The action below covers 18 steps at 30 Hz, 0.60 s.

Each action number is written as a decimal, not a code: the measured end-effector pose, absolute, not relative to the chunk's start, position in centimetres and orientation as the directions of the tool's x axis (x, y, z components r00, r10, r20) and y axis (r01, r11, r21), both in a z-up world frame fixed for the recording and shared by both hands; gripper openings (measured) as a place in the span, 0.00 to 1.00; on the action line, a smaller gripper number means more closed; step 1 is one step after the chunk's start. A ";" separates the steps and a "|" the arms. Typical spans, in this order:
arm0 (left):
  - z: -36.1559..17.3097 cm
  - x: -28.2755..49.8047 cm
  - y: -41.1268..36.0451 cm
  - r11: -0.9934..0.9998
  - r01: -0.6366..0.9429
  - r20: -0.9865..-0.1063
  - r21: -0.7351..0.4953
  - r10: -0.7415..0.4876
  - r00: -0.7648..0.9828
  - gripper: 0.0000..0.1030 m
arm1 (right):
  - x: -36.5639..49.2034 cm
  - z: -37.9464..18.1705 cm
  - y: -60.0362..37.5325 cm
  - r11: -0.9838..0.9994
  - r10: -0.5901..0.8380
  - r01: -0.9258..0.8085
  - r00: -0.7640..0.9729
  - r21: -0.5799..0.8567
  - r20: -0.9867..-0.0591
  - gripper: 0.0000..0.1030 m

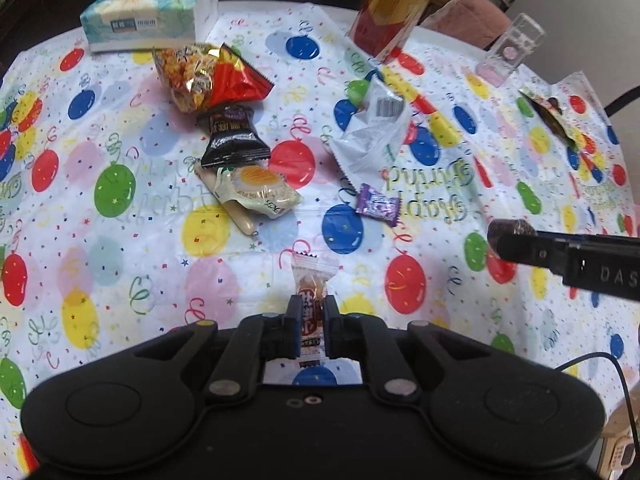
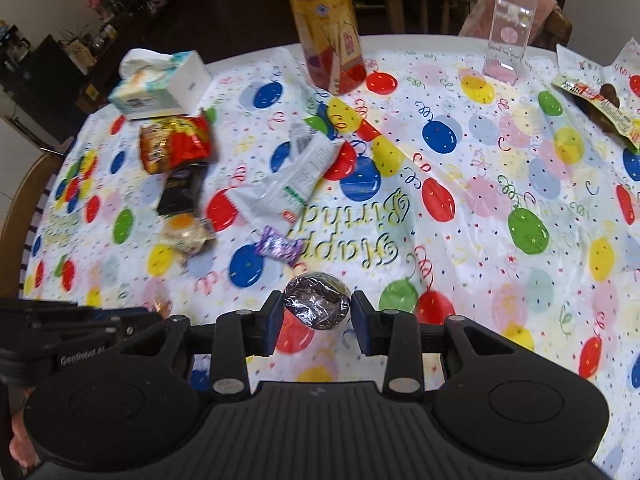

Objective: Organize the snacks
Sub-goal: 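Carry the candy and foil chocolate over the white box and open both tools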

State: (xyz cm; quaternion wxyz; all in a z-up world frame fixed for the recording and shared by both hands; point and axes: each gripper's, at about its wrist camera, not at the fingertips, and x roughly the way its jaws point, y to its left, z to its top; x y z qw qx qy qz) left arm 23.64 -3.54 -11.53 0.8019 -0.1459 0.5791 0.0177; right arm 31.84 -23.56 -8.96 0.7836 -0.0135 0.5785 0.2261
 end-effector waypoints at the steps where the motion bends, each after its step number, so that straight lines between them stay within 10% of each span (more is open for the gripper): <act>1: -11.1 23.4 -3.6 0.957 -0.191 -0.932 -0.216 -0.144 0.333 0.06 | 31.4 -8.5 -23.6 0.896 0.341 -0.374 0.231 0.240 -0.911 0.35; 18: -5.5 16.6 -3.7 0.962 -0.050 -0.889 -0.270 -0.229 0.395 0.06 | 21.7 -2.5 -22.6 0.859 0.390 -0.444 0.248 0.254 -0.887 0.35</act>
